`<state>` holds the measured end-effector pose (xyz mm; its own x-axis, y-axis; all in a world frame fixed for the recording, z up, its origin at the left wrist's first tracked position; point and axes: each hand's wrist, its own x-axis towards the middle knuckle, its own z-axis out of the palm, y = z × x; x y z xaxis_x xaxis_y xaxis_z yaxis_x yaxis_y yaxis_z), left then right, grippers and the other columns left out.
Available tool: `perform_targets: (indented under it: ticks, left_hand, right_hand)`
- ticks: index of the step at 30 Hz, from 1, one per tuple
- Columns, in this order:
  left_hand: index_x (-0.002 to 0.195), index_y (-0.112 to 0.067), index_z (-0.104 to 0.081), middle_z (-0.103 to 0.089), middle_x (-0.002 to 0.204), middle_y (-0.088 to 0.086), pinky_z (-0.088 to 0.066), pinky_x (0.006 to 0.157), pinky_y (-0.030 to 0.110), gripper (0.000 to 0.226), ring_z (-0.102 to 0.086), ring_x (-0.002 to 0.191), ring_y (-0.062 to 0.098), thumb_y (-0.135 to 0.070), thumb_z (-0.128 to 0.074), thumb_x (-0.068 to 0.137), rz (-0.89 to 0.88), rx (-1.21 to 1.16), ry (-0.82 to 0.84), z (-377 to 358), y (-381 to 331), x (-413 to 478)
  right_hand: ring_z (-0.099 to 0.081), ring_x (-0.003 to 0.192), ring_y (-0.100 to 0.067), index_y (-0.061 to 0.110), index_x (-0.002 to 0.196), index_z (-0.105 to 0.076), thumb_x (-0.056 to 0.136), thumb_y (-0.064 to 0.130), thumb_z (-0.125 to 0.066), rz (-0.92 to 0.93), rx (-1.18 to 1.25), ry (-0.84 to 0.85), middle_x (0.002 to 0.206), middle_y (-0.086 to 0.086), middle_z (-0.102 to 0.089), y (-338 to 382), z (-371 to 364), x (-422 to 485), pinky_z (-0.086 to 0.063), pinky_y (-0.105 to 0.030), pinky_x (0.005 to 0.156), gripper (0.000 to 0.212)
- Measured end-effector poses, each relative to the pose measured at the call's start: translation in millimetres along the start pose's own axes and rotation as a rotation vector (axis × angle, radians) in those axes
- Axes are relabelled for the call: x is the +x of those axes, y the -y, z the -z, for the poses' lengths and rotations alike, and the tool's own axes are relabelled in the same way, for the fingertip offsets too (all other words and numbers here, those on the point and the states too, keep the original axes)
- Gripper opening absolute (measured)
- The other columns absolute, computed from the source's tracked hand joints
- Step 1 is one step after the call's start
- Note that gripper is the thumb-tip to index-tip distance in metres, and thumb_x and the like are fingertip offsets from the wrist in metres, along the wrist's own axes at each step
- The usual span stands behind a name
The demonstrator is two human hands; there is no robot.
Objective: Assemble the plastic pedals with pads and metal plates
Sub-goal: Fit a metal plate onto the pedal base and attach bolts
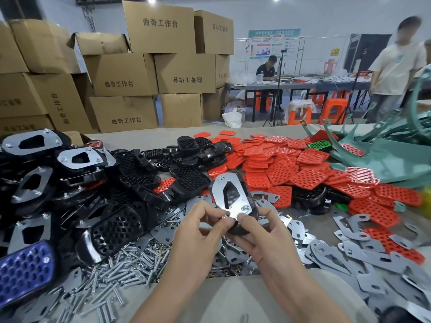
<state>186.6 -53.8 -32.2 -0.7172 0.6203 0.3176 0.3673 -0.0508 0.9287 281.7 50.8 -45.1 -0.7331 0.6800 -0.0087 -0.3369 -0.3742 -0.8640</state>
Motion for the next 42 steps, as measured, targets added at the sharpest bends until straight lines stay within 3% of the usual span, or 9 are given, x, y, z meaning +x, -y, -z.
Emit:
perform_targets:
  ticks: [7,10,16,19,23,27,32,37,42]
  left_hand:
    - [0.1,-0.046,-0.07,-0.06,0.093,-0.017,-0.044,0.073,0.011,0.032,-0.061,0.091,0.003,-0.015,-0.064,0.097,-0.107,0.067,0.077,2,1,0]
    - [0.112,-0.051,-0.063,-0.058,0.089,-0.012,-0.046,0.068,0.014,0.037,-0.06,0.077,0.003,-0.017,-0.064,0.097,-0.102,-0.001,0.086,3,1,-1]
    - [0.093,-0.038,-0.066,-0.062,0.089,-0.009,-0.046,0.068,0.017,0.012,-0.061,0.083,0.008,-0.027,-0.067,0.094,-0.146,0.052,0.017,-1,3,0]
    - [0.104,-0.045,-0.068,-0.058,0.098,-0.017,-0.045,0.073,0.011,0.017,-0.061,0.096,0.006,-0.032,-0.059,0.1,-0.198,0.117,0.068,1,4,-1]
    - [0.113,-0.055,-0.056,-0.056,0.094,-0.015,-0.049,0.067,0.014,0.022,-0.062,0.082,0.007,-0.046,-0.062,0.094,-0.139,0.026,0.052,-2,5,-1]
    - [0.098,-0.045,-0.062,-0.058,0.098,-0.013,-0.045,0.072,0.011,0.013,-0.062,0.095,0.007,-0.032,-0.064,0.096,-0.216,0.147,-0.009,-1,8,0]
    - [0.122,-0.054,-0.054,-0.054,0.106,-0.017,-0.047,0.072,0.011,0.028,-0.06,0.099,0.005,-0.036,-0.052,0.1,-0.217,0.133,0.057,0,8,-4]
    - [0.1,-0.043,-0.062,-0.054,0.101,-0.015,-0.045,0.072,0.012,0.006,-0.06,0.097,0.006,-0.041,-0.062,0.094,-0.224,0.18,-0.01,-1,10,0]
    - [0.119,-0.053,-0.055,-0.053,0.106,-0.019,-0.048,0.071,0.013,0.026,-0.06,0.1,0.007,-0.036,-0.054,0.1,-0.217,0.13,0.062,-1,10,-3]
  right_hand:
    - [-0.076,0.099,-0.035,0.006,0.109,-0.055,0.091,0.01,-0.072,0.004,0.017,-0.014,0.102,-0.024,-0.076,2,0,1,-0.061,-0.036,0.089,0.026]
    - [-0.076,0.1,-0.035,0.006,0.109,-0.056,0.092,0.01,-0.071,0.004,0.041,-0.006,0.103,-0.023,-0.077,1,0,1,-0.061,-0.036,0.088,0.024]
    - [-0.076,0.1,-0.035,0.013,0.1,-0.058,0.09,0.012,-0.075,0.019,0.001,0.021,0.102,-0.025,-0.076,0,-1,0,-0.061,-0.038,0.091,0.02]
    - [-0.076,0.099,-0.034,0.012,0.101,-0.057,0.093,0.009,-0.072,0.005,0.006,-0.012,0.099,-0.024,-0.076,1,1,1,-0.061,-0.04,0.092,0.017]
    - [-0.076,0.1,-0.033,0.015,0.1,-0.06,0.092,0.011,-0.072,-0.002,0.037,-0.006,0.102,-0.021,-0.077,2,0,1,-0.062,-0.035,0.087,0.016]
    - [-0.076,0.099,-0.032,0.032,0.077,-0.071,0.082,0.017,-0.078,0.011,0.021,0.019,0.098,-0.021,-0.078,4,-3,-1,-0.062,-0.034,0.086,0.017]
    - [-0.076,0.099,-0.033,0.01,0.107,-0.059,0.093,0.009,-0.07,0.007,0.06,-0.013,0.102,-0.021,-0.077,1,3,4,-0.062,-0.035,0.085,0.018]
    - [-0.076,0.1,-0.034,0.028,0.086,-0.068,0.075,0.024,-0.081,0.015,0.017,0.054,0.102,-0.021,-0.077,2,-1,1,-0.061,-0.038,0.09,0.018]
    - [-0.075,0.101,-0.036,0.013,0.101,-0.059,0.087,0.013,-0.075,0.003,0.055,0.004,0.101,-0.023,-0.077,0,5,5,-0.061,-0.038,0.09,0.021]
